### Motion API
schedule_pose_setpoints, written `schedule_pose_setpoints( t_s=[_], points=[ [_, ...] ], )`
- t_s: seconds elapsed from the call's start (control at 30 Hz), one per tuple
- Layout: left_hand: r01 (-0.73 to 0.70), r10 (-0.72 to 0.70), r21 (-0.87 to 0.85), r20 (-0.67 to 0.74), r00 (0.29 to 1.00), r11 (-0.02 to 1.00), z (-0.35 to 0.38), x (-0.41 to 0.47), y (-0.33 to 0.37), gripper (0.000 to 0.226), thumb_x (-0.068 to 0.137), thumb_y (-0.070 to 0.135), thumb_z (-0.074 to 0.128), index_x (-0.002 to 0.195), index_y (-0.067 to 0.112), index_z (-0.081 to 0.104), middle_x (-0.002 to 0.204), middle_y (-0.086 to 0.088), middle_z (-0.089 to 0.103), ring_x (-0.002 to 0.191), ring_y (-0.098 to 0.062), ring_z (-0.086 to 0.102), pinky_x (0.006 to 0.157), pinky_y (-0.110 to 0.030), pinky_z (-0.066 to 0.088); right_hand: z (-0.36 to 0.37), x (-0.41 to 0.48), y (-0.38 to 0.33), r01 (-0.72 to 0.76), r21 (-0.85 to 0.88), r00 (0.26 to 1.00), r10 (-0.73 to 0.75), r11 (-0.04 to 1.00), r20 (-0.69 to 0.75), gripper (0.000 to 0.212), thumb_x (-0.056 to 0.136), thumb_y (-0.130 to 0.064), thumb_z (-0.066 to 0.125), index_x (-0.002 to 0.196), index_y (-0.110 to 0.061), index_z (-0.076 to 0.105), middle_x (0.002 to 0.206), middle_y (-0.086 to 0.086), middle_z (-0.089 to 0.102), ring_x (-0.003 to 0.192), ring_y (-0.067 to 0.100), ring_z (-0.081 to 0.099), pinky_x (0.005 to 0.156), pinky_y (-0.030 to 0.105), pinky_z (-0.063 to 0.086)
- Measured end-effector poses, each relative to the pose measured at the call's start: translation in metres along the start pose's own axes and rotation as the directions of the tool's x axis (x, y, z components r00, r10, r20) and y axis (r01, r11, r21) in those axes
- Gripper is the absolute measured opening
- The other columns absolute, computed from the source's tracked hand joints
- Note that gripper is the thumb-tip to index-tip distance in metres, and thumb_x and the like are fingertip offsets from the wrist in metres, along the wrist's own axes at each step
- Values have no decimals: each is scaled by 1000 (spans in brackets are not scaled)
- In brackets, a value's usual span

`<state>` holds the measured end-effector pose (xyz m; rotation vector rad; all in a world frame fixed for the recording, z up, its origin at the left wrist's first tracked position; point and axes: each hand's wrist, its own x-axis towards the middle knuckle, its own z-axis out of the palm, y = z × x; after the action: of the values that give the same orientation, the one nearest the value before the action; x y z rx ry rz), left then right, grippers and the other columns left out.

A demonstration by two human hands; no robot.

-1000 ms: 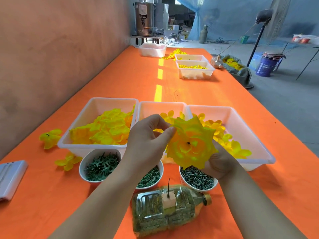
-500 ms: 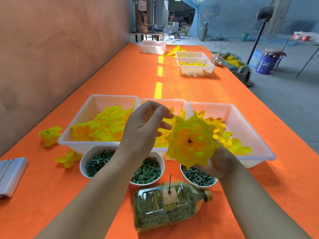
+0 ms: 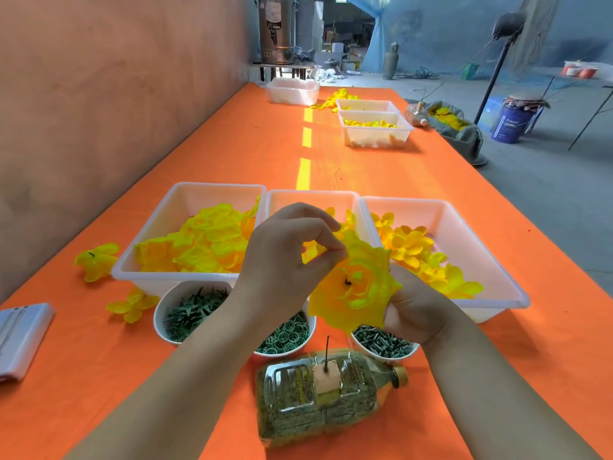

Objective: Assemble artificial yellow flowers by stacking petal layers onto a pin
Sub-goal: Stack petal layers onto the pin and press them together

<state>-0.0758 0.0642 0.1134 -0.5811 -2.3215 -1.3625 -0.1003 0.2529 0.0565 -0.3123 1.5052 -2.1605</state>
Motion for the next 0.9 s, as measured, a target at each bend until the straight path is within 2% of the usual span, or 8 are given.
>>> schedule_pose_setpoints(
  t_s=[0.13,0.23,0.33,0.43,0.5,0.63,0.8,0.9],
  points=[
    [30,-28,-41,35,999,999,4,1,-1,9,79,13,82,79,19,75,105,8,68,103,-6,62,79,-31,51,-4,0,-1,-50,-71,995,44,996,-85,24,93,-4,61,114,-9,71,115,21,71,104,38,69,89,57,56],
    [91,-104,-128,-97,990,988,0,5,-5,16,80,12,81,84,25,73,109,8,68,105,-6,63,79,-40,54,-8,0,2,44,6,977,-42,999,-210,26,85,-4,62,108,-1,72,107,24,72,90,34,72,75,44,62],
    [93,-119,-132,-202,972,987,-3,7,-9,15,81,24,82,74,29,70,100,10,69,99,-1,63,71,-31,50,-10,1,6,140,31,910,-117,990,-398,36,79,-8,65,111,8,65,94,22,70,80,32,68,72,37,57],
    [147,-153,-91,-57,987,985,2,3,-12,15,72,37,85,70,29,72,101,12,68,100,1,63,69,-25,49,-3,1,8,183,-53,845,-184,982,-502,28,63,-22,76,88,-11,76,79,7,72,71,18,67,66,27,53],
    [147,-147,4,18,989,989,8,2,-17,17,71,29,89,74,25,73,104,11,67,100,2,62,72,-23,52,5,-1,6,209,-130,816,-246,969,-523,24,60,-29,78,80,-16,77,72,1,73,67,8,69,58,20,52],
    [188,-190,-44,-29,981,981,15,5,-28,13,80,8,81,75,16,71,103,2,67,91,-5,65,73,-22,53,16,1,5,253,-183,754,-312,950,-578,4,83,-13,75,86,-14,74,75,0,75,70,6,70,57,18,52],
    [210,-209,-178,23,978,961,17,3,-33,8,83,34,75,88,35,69,117,8,64,98,-1,65,78,-22,53,23,6,7,245,11,748,-182,970,-639,5,90,-9,68,88,-12,72,70,-1,73,64,7,68,57,20,53],
    [251,-235,-142,118,965,958,15,3,-36,36,62,50,81,93,51,62,126,21,56,106,5,63,77,-23,55,26,8,6,247,152,778,-103,957,-620,4,90,-10,67,88,-12,69,71,1,74,63,8,69,55,21,55]
  ],
)
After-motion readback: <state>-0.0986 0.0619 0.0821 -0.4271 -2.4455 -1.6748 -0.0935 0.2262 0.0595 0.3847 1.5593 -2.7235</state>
